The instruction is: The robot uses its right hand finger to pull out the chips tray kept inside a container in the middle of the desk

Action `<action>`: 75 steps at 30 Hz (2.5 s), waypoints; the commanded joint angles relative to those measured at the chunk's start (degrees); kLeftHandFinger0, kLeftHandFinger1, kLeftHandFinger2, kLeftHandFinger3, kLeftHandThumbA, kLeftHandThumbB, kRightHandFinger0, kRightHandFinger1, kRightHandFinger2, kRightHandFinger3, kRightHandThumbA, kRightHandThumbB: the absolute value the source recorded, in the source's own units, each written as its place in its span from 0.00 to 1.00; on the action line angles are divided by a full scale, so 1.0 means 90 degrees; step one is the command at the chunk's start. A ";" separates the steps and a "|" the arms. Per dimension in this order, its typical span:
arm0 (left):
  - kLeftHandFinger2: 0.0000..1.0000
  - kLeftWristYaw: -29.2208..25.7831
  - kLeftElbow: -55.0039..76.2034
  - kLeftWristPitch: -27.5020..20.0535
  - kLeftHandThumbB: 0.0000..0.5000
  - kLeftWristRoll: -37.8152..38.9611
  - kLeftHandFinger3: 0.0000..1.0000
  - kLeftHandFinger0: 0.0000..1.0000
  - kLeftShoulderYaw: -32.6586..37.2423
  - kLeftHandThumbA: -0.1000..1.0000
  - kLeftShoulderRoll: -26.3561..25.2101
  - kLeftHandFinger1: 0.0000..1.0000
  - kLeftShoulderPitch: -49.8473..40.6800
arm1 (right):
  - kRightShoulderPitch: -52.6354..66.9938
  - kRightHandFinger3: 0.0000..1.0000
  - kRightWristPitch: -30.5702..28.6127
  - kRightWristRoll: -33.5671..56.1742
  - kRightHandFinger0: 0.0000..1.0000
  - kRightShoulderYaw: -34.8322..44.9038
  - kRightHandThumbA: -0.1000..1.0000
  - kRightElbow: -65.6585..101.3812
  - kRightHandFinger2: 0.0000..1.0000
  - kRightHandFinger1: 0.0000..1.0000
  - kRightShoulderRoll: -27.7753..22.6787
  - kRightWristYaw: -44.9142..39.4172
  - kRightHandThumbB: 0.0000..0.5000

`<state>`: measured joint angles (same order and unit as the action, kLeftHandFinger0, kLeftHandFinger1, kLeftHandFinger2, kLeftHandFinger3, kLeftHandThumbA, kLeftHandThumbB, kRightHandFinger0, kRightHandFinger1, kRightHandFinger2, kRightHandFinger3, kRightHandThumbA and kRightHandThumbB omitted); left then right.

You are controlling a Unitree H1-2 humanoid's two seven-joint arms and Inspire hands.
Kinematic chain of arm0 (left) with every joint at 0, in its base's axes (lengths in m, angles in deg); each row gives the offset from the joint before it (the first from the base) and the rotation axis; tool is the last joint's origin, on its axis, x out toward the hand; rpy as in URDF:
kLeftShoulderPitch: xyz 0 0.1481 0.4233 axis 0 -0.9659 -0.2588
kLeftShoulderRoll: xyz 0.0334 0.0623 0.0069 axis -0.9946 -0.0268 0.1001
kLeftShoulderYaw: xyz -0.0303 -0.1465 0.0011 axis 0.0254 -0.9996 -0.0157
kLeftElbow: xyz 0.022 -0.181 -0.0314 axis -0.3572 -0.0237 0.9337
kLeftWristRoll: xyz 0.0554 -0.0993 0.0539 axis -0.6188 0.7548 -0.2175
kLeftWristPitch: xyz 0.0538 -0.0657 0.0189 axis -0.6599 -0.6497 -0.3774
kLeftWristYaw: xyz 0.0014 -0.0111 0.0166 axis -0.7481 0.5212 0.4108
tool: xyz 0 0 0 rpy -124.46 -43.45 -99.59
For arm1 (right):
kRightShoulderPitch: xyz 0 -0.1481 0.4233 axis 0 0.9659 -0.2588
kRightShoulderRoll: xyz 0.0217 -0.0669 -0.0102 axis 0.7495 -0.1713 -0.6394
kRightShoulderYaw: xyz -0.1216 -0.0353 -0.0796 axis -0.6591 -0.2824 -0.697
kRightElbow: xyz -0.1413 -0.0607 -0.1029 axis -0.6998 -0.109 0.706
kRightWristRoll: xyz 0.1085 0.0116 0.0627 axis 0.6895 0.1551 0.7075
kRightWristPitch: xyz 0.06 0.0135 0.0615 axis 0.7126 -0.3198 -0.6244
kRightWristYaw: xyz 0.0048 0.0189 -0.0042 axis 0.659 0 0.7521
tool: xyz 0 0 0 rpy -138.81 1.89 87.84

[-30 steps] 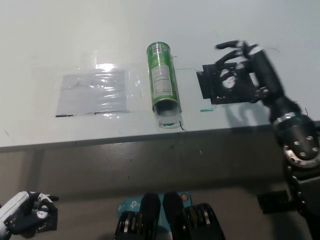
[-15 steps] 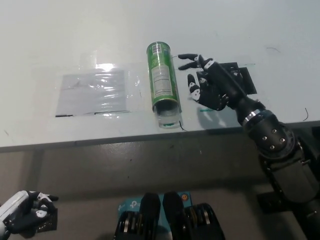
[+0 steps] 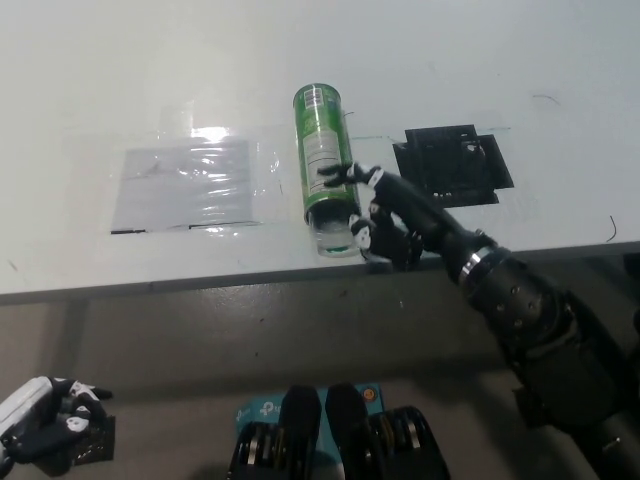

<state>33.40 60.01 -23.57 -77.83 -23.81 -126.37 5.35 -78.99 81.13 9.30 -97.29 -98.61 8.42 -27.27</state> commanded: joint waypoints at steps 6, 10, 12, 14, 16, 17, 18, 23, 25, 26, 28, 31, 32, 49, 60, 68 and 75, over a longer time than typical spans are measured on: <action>0.72 0.0148 0.0156 0.0047 0.00 0.0120 0.93 0.63 -0.0071 0.20 -0.0353 0.63 0.0231 | 0.0013 0.82 -0.0335 -0.0499 0.00 -0.0162 0.00 0.0126 0.78 0.01 -0.0240 -0.0292 0.38; 0.75 0.0093 0.0199 0.0047 0.00 0.0222 0.94 0.65 -0.0073 0.20 -0.0377 0.65 0.0195 | 0.0038 0.81 -0.0422 -0.0580 0.00 -0.0187 0.00 0.0114 0.77 0.00 -0.0366 -0.0381 0.35; 0.75 0.0062 0.0205 0.0047 0.00 0.0269 0.94 0.65 -0.0074 0.21 -0.0398 0.65 0.0165 | 0.0051 0.80 -0.0365 -0.0632 0.00 -0.0188 0.00 0.0109 0.77 0.00 -0.0414 -0.0417 0.37; 0.75 0.0069 0.0173 0.0047 0.00 0.0238 0.93 0.66 -0.0042 0.21 -0.0418 0.66 0.0184 | 0.0053 0.79 -0.0536 -0.0609 0.00 -0.0136 0.00 0.0028 0.75 0.00 -0.0439 -0.0358 0.37; 0.75 0.0081 0.0220 0.0047 0.00 0.0169 0.93 0.64 -0.0017 0.22 -0.0438 0.65 0.0182 | 0.0028 0.81 -0.0744 -0.0485 0.00 0.0008 0.00 -0.0166 0.74 0.00 -0.0405 -0.0248 0.34; 0.76 0.0081 0.0254 0.0047 0.00 0.0163 0.93 0.64 -0.0030 0.22 -0.0451 0.66 0.0135 | 0.0034 0.81 -0.0751 -0.0467 0.00 0.0027 0.00 -0.0176 0.74 0.01 -0.0380 -0.0261 0.35; 0.76 0.0069 0.0249 0.0047 0.00 0.0180 0.94 0.64 -0.0038 0.22 -0.0441 0.66 0.0130 | 0.0011 0.82 -0.0748 -0.0508 0.01 0.0029 0.00 -0.0183 0.75 0.04 -0.0374 -0.0261 0.35; 0.75 0.0027 0.0304 0.0047 0.00 0.0247 0.92 0.65 -0.0065 0.22 -0.0498 0.66 0.0079 | -0.0093 0.80 -0.0940 -0.0812 0.00 -0.0021 0.00 -0.0572 0.75 0.00 -0.0203 -0.0013 0.37; 0.76 0.0048 0.0332 0.0047 0.00 0.0224 0.92 0.64 -0.0059 0.22 -0.0513 0.66 0.0071 | -0.0010 0.81 -0.0895 -0.0780 0.00 -0.0007 0.00 -0.0595 0.74 0.01 -0.0092 -0.0026 0.37; 0.76 0.0036 0.0345 0.0047 0.00 0.0277 0.92 0.64 -0.0082 0.22 -0.0527 0.66 0.0059 | 0.0047 0.80 -0.0902 -0.0833 0.00 -0.0059 0.00 -0.0625 0.74 0.02 -0.0011 0.0003 0.38; 0.76 -0.0020 0.0359 0.0047 0.00 0.0339 0.91 0.64 -0.0079 0.21 -0.0553 0.66 0.0037 | 0.0098 0.82 -0.0925 -0.0961 0.00 -0.0145 0.00 -0.0662 0.76 0.04 0.0048 0.0013 0.37; 0.75 -0.0030 0.0364 0.0047 0.00 0.0390 0.90 0.65 -0.0064 0.19 -0.0565 0.66 0.0046 | 0.0127 0.82 -0.1258 -0.0975 0.00 -0.0253 0.00 -0.0916 0.79 0.00 0.0221 0.0014 0.35; 0.75 -0.0004 0.0373 0.0047 0.00 0.0359 0.88 0.65 -0.0054 0.20 -0.0589 0.66 0.0065 | 0.0119 0.82 -0.1313 -0.1128 0.00 -0.0362 0.00 -0.1013 0.82 0.00 0.0304 0.0086 0.33; 0.73 -0.0094 0.0382 0.0047 0.00 0.0443 0.88 0.65 -0.0032 0.21 -0.0593 0.65 0.0080 | 0.1023 0.86 -0.0952 -0.1344 0.00 -0.0581 0.00 0.0142 0.79 0.00 0.0109 -0.0280 0.36; 0.74 -0.0152 0.0362 0.0047 0.00 0.0467 0.89 0.65 -0.0039 0.19 -0.0548 0.65 0.0044 | 0.1527 0.88 -0.0982 -0.1308 0.02 -0.0516 0.00 0.0620 0.79 0.09 -0.0230 -0.0316 0.33; 0.74 -0.0192 0.0348 0.0047 0.00 0.0468 0.88 0.66 -0.0022 0.19 -0.0528 0.65 0.0046 | 0.1620 0.89 -0.0864 -0.1409 0.01 -0.0512 0.00 0.0804 0.79 0.04 -0.0255 -0.0332 0.33; 0.73 -0.0213 0.0330 0.0047 0.00 0.0483 0.87 0.65 -0.0030 0.19 -0.0504 0.65 0.0013 | 0.1807 0.87 -0.0747 -0.1299 0.00 -0.0424 0.00 0.1057 0.78 0.00 -0.0241 -0.0358 0.34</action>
<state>33.21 61.79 -23.54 -74.11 -23.66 -129.36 5.60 -63.95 73.71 -2.53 -101.19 -91.94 6.65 -28.05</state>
